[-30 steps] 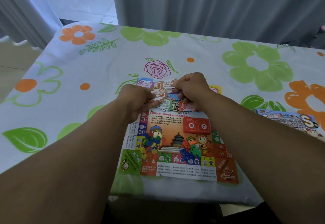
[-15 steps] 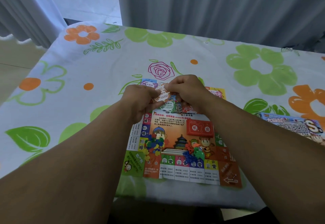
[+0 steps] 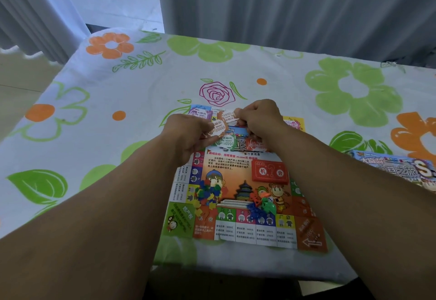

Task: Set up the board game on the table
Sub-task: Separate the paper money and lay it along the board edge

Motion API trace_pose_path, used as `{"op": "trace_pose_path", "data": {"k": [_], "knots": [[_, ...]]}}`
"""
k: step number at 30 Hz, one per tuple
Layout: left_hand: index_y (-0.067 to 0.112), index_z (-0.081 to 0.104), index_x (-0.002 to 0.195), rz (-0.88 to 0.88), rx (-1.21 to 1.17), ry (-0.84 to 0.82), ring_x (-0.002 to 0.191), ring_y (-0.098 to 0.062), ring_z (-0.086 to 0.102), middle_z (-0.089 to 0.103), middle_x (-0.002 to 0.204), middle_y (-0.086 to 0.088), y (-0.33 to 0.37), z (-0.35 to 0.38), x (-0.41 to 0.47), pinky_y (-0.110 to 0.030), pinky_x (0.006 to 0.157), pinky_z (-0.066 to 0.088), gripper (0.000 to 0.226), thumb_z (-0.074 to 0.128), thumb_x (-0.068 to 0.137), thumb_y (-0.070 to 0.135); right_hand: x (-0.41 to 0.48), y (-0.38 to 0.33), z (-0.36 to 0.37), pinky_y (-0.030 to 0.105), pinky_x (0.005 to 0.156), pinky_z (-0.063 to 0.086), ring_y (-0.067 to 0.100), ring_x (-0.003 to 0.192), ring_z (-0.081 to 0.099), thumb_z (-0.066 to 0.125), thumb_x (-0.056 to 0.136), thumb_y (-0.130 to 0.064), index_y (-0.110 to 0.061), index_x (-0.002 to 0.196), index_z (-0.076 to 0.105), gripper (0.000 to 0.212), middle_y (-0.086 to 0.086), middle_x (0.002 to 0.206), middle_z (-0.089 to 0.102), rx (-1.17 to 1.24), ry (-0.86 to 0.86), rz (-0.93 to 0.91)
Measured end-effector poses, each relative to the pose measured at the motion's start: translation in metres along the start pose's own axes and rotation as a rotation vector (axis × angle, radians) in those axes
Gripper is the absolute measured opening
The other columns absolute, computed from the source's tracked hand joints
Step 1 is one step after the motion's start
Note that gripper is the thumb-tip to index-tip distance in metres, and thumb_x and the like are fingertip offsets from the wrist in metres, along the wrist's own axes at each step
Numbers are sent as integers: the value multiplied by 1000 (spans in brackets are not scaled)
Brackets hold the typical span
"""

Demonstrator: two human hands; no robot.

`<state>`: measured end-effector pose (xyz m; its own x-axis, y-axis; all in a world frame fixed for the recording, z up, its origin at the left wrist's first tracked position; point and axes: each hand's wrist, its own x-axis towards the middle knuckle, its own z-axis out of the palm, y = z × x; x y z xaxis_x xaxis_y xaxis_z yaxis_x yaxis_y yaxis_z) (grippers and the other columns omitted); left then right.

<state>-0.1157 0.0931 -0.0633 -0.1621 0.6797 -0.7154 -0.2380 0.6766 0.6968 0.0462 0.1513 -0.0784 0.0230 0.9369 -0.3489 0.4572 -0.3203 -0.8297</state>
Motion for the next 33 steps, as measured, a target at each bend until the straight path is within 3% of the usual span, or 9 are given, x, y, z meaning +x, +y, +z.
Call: {"op": "trace_pose_path", "data": {"k": [3,9,12,18,24,26,28,30,33], "knots": [[-3,65,107,10,-8,-10,75,-35,76,73,101,-22,0,2,-1,-35,70,64,21,72,89,5,3,2,-1,29,58,48,22,70,62,70,92,-17,2,94,68,19,14,87,70,-64,35,-6],[-3,65,107,31,-35,-4,74,-36,76,73,100,-23,1,4,-3,-35,71,64,23,74,88,8,-9,-6,-2,21,40,38,10,41,47,71,92,-36,-7,83,67,30,5,68,64,63,-213,-92],[-2,65,107,34,-48,-8,76,-36,76,73,100,-23,2,4,-4,-36,72,64,23,73,89,10,-11,-4,-1,24,41,40,12,41,48,76,88,-27,-9,81,67,22,4,57,59,14,-259,-143],[-3,64,111,9,-19,-5,80,-37,75,71,105,-23,1,2,-1,-34,67,64,23,70,89,3,-5,-3,-1,23,41,38,14,46,45,70,93,-19,-5,82,63,19,8,68,61,108,-131,-91],[0,67,105,6,43,7,89,-36,74,71,107,-20,1,-1,2,-38,75,63,20,74,87,6,0,0,3,22,42,40,14,48,48,68,95,-17,-3,84,60,20,13,73,65,91,-19,-44],[0,67,103,-3,17,6,86,-36,74,71,105,-21,1,0,0,-36,71,64,19,74,87,6,3,1,5,28,49,45,19,54,54,70,94,-20,-4,82,60,22,21,85,70,23,14,-37],[-1,66,104,-8,5,-2,83,-37,75,72,104,-22,1,-1,-2,-36,70,64,20,74,87,7,5,3,5,44,67,58,30,71,64,72,91,-23,-7,81,59,24,27,98,71,-83,70,-33],[-1,66,106,-3,-6,-6,79,-36,76,72,103,-22,3,-1,-3,-35,69,64,23,75,87,8,5,2,4,49,79,58,32,79,67,73,90,-23,-7,82,59,22,28,98,70,-140,93,-50],[-2,65,108,9,-16,-13,76,-36,76,73,101,-22,3,-1,-4,-36,71,64,26,74,88,10,-3,-3,2,28,55,49,13,55,56,69,94,-28,2,90,65,31,16,80,63,-10,-41,-100]]}}
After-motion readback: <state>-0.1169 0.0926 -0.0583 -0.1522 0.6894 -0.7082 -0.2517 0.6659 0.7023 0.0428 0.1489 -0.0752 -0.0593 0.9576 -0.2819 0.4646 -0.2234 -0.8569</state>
